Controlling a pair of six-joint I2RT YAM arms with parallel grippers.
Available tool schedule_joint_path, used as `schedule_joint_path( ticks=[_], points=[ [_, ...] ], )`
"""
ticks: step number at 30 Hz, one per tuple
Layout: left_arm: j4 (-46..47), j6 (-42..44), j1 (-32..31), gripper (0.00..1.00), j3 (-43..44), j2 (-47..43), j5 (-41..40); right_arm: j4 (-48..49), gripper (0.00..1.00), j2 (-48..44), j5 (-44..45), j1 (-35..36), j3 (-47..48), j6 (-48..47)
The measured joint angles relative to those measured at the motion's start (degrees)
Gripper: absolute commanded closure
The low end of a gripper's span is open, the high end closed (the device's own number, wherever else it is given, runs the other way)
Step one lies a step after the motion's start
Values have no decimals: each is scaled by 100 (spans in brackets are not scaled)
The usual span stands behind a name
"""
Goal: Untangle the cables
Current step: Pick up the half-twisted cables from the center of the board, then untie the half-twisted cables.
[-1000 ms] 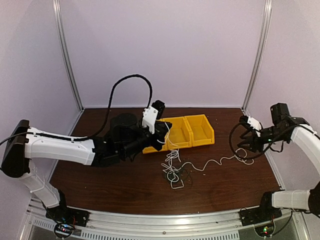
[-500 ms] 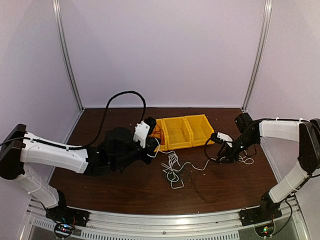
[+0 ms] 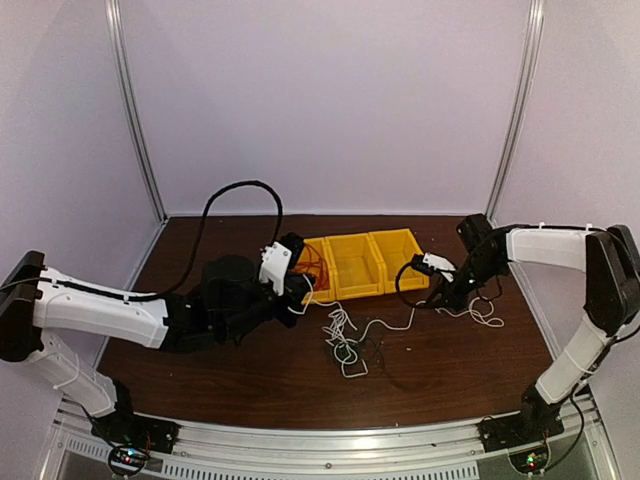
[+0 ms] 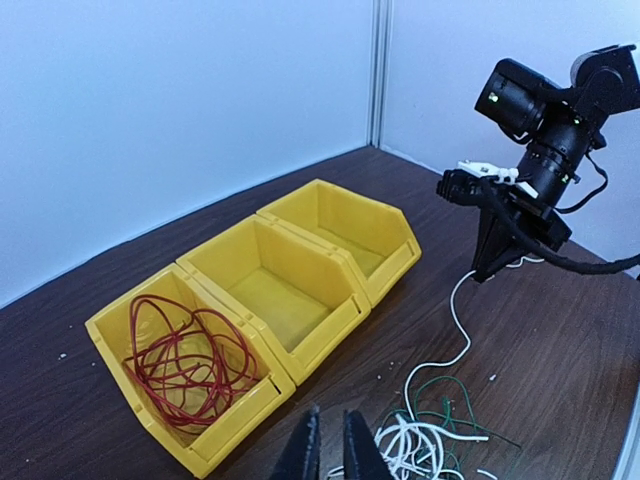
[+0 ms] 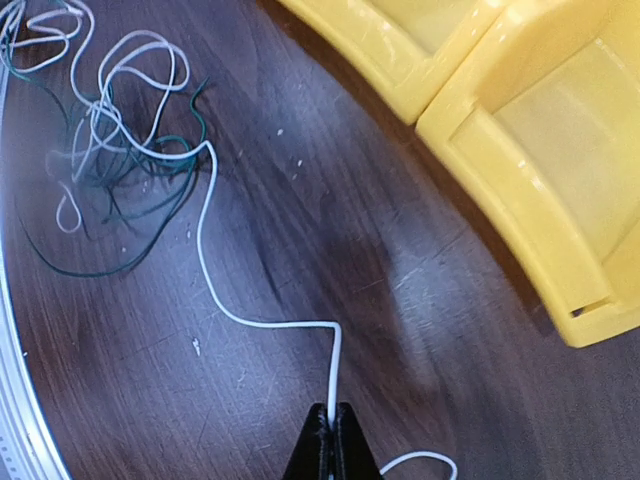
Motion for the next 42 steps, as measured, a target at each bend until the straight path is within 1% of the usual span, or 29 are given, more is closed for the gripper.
schedule_joint_path(
  ticks=[2, 3, 5, 7, 9, 13, 15, 18, 21, 23, 25, 27, 30, 33, 38, 42],
  points=[
    [-55, 28, 0, 66, 0, -125, -35, -199, 100, -120, -17, 0, 315, 39],
    [-118, 66, 0, 59, 4, -192, -35, -302, 100, -225, -26, 4, 457, 66],
    [-286, 98, 0, 47, 26, -323, -22, -573, 100, -608, -48, 42, 890, 120],
    [-380, 162, 0, 39, 46, -411, 39, -752, 100, -1005, -50, 127, 1320, 155],
    [-400, 214, 2, 35, 63, -455, 199, -892, 100, -1392, -66, 256, 1764, 208],
    [-247, 363, 0, 32, 308, -197, 636, -1117, 100, -2033, -94, 533, 2546, 295],
    [42, 396, 0, 31, 518, 164, 852, -1217, 100, -2201, -125, 621, 2846, 328],
    [468, 428, 0, 30, 988, 938, 1211, -1296, 100, -2275, -155, 675, 3093, 374],
    [501, 420, 0, 31, 1685, 1709, 1486, -1375, 100, -2236, -151, 678, 3314, 444],
    [623, 350, 0, 31, 1897, 2046, 1611, -1414, 100, -2188, -140, 680, 3517, 501],
    [723, 249, 0, 31, 1740, 2109, 1650, -1416, 100, -2157, -87, 682, 3786, 573],
    [828, 118, 0, 31, 1390, 2098, 1591, -1379, 100, -2153, -2, 682, 4118, 612],
    [715, -28, 0, 31, 826, 2046, 1392, -1244, 100, -2153, 179, 688, 4590, 656],
    [190, -131, 0, 31, 374, 1884, 1130, -1113, 100, -2129, 492, 691, 5128, 695],
    [-876, -249, 0, 32, 289, 1545, 680, -918, 100, -1897, 942, 691, 6210, 693],
    [-1338, -393, 0, 32, 74, 1209, 404, -769, 100, -1661, 1084, 691, 6795, 695]
  ],
)
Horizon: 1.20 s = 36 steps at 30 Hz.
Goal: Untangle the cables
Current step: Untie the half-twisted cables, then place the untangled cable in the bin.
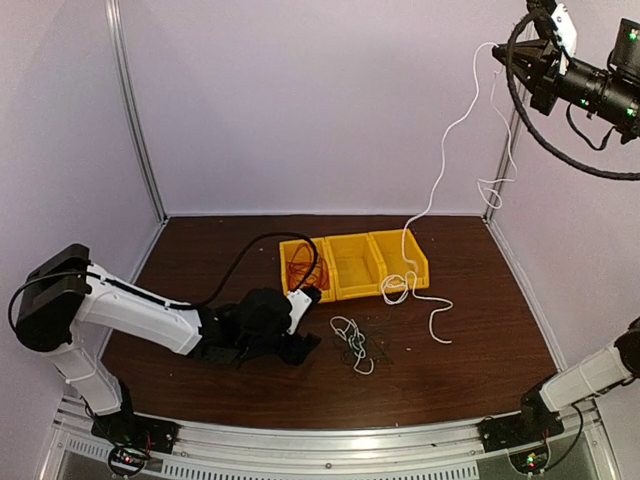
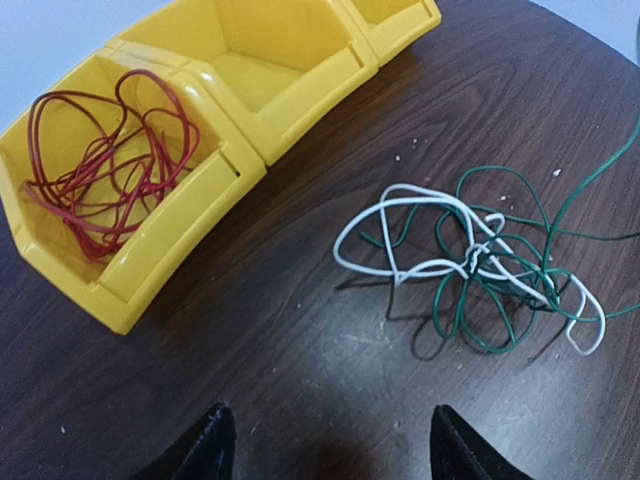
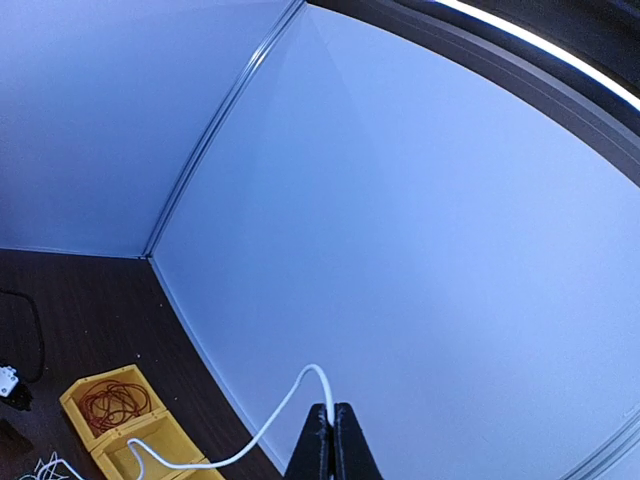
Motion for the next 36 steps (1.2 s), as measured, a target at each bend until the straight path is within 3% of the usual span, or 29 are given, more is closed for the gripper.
schedule_joint_path(
  ticks=[4, 9, 16, 21, 27, 36],
  points=[
    [-35, 33, -4, 32, -417, -592, -37, 61, 100, 256, -7, -4, 326, 0],
    [876, 457, -22, 32, -448, -1139, 61, 61, 100, 328, -190, -4, 133, 33],
    [1792, 966, -26, 34, 1073, -201, 284, 92, 100, 170, -323, -4, -643, 50],
    [1893, 949, -26, 33, 1235, -74, 258, 111, 100, 127, -341, -4, -1174, 57],
    [1128, 833, -26, 29, 1132, -503, -164, 461, 100, 160, -339, -4, -1679, 186],
    [-857, 693, 291, 12, 1335, -1593, -977, 1440, 100, 330, -160, -4, -2275, 503]
  ],
)
